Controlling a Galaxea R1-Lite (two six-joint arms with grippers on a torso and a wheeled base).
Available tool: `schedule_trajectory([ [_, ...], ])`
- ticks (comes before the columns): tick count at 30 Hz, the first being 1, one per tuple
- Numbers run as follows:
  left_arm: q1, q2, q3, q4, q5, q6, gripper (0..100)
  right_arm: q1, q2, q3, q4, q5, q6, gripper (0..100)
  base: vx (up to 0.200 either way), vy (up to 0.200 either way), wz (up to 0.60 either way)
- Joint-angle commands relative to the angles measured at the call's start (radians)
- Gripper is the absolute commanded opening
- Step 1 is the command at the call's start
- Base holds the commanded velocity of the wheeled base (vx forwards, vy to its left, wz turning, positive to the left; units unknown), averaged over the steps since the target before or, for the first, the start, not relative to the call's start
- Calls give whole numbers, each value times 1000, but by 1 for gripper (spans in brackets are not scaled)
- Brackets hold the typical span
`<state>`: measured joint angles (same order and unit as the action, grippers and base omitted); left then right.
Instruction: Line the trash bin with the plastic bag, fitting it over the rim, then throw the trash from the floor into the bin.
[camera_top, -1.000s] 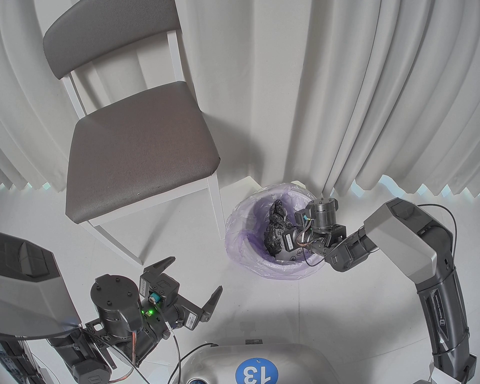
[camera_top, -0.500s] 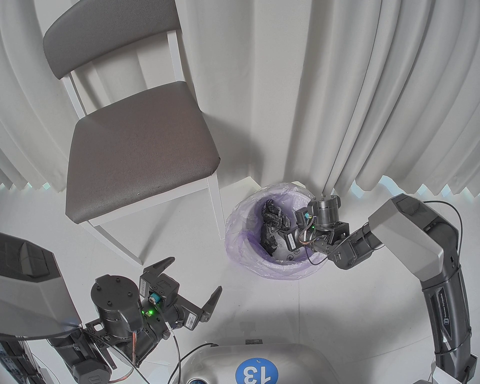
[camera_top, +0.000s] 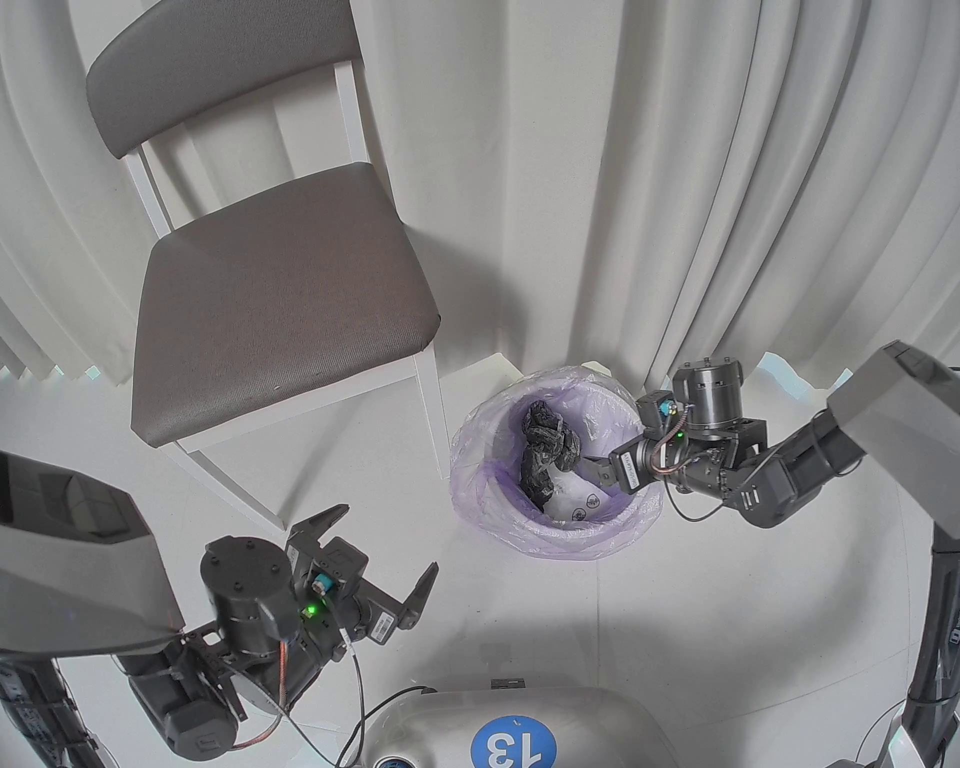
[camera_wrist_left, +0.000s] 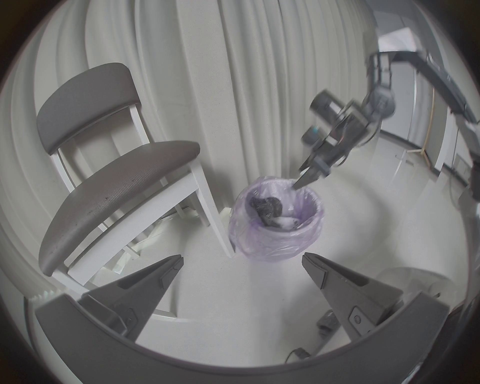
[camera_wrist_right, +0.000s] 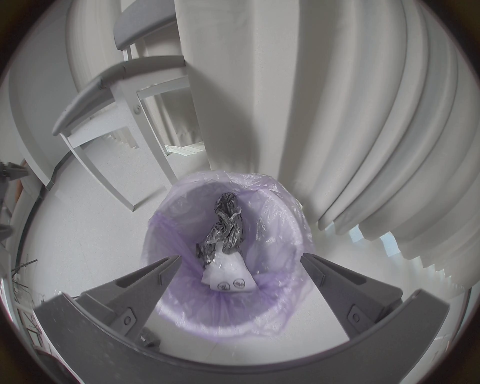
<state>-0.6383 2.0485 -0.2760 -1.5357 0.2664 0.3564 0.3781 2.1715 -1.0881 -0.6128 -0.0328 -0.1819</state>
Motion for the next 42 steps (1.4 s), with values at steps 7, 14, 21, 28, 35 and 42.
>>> schedule_trajectory([
  [7, 123, 418, -559, 267, -9, 82, 100, -122, -309, 479, -268, 2, -13, 100, 0, 0, 0],
  [14, 120, 510, -884, 539, 36, 102, 100, -191, -311, 593, -435, 16, -7, 100, 0, 0, 0],
  [21, 104, 611, -1115, 655, 183, 176, 100, -208, -272, 706, -645, 77, 42, 100, 0, 0, 0],
  [28, 112, 716, -1290, 735, 201, 259, 100, -211, -211, 717, -756, 99, 42, 100, 0, 0, 0],
  [35, 135, 817, -1530, 832, 178, 271, 100, -211, -183, 708, -760, 99, 44, 100, 0, 0, 0],
  [42, 140, 911, -1724, 1002, 79, 225, 100, -234, -167, 702, -768, 129, 45, 100, 0, 0, 0],
])
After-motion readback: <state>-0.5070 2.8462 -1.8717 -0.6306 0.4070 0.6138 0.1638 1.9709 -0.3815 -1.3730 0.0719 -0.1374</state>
